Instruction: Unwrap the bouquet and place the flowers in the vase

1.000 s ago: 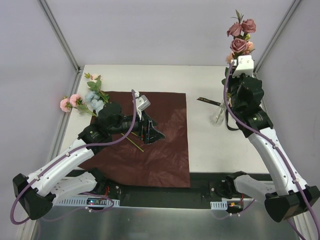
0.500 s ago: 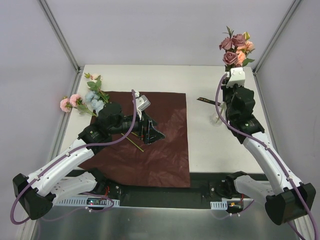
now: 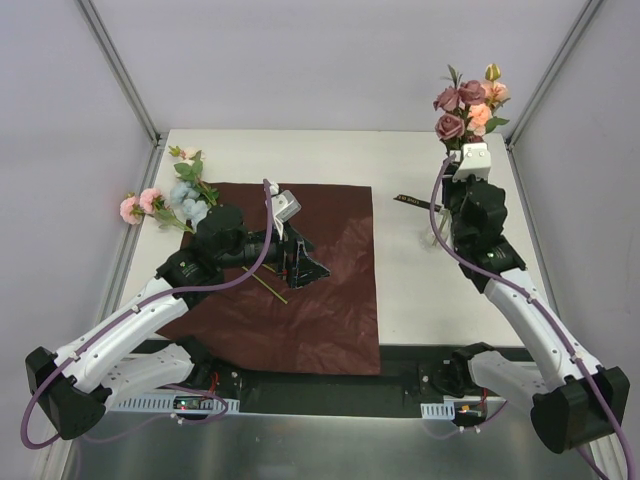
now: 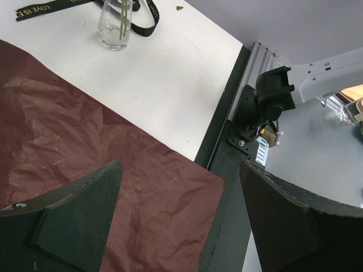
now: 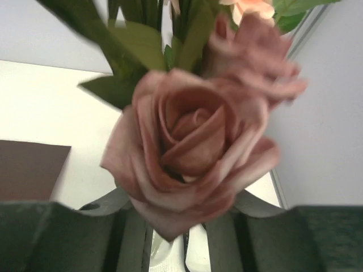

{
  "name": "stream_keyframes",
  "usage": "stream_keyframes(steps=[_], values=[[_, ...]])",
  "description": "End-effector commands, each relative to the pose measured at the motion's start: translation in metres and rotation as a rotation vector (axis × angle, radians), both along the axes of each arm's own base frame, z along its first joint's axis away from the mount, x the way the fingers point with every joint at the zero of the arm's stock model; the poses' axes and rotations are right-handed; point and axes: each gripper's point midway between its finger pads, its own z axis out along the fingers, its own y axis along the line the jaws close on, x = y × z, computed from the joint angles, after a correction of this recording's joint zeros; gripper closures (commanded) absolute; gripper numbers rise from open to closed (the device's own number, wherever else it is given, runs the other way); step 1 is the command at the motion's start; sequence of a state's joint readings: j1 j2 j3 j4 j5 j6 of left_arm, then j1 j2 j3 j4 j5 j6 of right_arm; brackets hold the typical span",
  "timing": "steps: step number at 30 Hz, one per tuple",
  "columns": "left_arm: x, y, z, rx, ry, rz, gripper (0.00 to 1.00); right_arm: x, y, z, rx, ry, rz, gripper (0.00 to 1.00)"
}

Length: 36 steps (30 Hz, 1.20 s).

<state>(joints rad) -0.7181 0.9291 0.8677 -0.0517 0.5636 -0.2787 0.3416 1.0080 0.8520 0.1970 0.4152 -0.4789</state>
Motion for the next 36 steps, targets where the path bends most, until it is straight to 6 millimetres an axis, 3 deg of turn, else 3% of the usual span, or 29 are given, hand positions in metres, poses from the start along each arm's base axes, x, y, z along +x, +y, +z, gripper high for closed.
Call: stream_keyframes(steps=[1, 2, 3, 8, 12, 17, 20, 21, 24, 25, 28, 31, 36], values=[[0.006, 0.003, 0.009, -0.022, -0.024, 0.036, 0.16, -0.010, -0.014, 0.028, 0.085, -0.069, -0.074, 0.57], [0.006, 0.004, 0.009, -0.025, -0.022, 0.040, 0.16, -0.013, -0.017, 0.030, 0.092, -0.064, -0.084, 0.49], [0.008, 0.004, 0.007, -0.020, -0.018, 0.047, 0.16, -0.017, -0.017, 0.023, 0.103, -0.024, -0.094, 0.46], [0.013, 0.003, -0.001, -0.003, 0.007, 0.069, 0.15, -0.040, -0.025, 0.030, 0.151, 0.027, -0.119, 0.26], [0.024, 0.004, -0.010, 0.030, 0.034, 0.128, 0.14, -0.066, -0.026, 0.017, 0.201, 0.119, -0.112, 0.17], [0.065, 0.024, -0.029, 0.094, 0.146, 0.389, 0.15, -0.101, -0.015, -0.006, 0.304, 0.222, -0.042, 0.13], [0.094, 0.053, -0.051, 0.105, 0.316, 0.578, 0.16, -0.117, 0.010, -0.025, 0.394, 0.291, 0.084, 0.13], [0.111, 0.073, -0.060, 0.100, 0.373, 0.672, 0.16, -0.123, 0.018, -0.041, 0.410, 0.343, 0.118, 0.13], [0.128, 0.112, -0.089, 0.102, 0.546, 0.892, 0.17, -0.141, 0.057, -0.060, 0.535, 0.449, 0.295, 0.13], [0.135, 0.131, -0.097, 0.100, 0.581, 0.976, 0.17, -0.151, 0.074, -0.075, 0.563, 0.512, 0.378, 0.13], [0.145, 0.172, -0.118, 0.128, 0.650, 1.214, 0.18, -0.167, 0.094, -0.097, 0.614, 0.584, 0.456, 0.13], [0.153, 0.191, -0.129, 0.174, 0.693, 1.327, 0.18, -0.180, 0.098, -0.109, 0.594, 0.604, 0.478, 0.12], [0.175, 0.200, -0.148, 0.281, 0.760, 1.407, 0.27, -0.191, 0.087, -0.111, 0.529, 0.601, 0.473, 0.11]])
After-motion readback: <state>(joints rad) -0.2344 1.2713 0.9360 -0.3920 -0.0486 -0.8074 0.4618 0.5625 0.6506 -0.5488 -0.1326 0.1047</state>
